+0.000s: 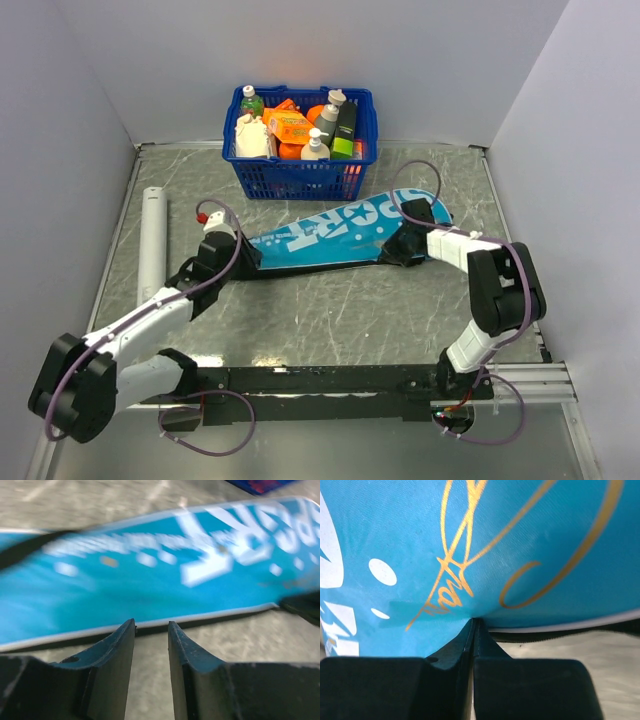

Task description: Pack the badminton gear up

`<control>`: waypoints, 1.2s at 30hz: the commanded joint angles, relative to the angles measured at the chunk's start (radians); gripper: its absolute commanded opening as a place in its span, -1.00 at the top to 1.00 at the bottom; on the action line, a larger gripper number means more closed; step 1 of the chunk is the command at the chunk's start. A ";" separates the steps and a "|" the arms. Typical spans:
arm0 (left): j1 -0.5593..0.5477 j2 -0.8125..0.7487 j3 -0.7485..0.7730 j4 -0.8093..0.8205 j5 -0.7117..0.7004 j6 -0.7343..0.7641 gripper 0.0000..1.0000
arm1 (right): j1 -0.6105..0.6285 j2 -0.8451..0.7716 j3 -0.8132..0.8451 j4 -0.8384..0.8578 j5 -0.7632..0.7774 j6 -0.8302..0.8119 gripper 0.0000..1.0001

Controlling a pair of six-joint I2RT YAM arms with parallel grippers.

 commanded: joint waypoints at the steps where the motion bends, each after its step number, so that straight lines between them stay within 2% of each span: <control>1: 0.098 0.068 0.025 0.035 0.006 -0.015 0.25 | -0.027 -0.060 -0.031 -0.084 0.104 -0.086 1.00; 6: 0.277 0.142 0.052 0.067 0.112 -0.029 0.23 | -0.038 -0.089 -0.034 -0.104 0.089 -0.108 1.00; 12: 0.381 0.136 -0.004 0.112 0.123 -0.058 0.22 | -0.041 -0.119 -0.045 -0.107 0.092 -0.129 1.00; 30: 0.391 0.070 -0.093 0.033 -0.031 -0.041 0.14 | -0.041 -0.109 -0.034 -0.101 0.061 -0.148 1.00; 36: 0.398 0.108 -0.077 0.032 -0.055 -0.040 0.14 | -0.041 -0.116 -0.040 -0.104 0.059 -0.149 1.00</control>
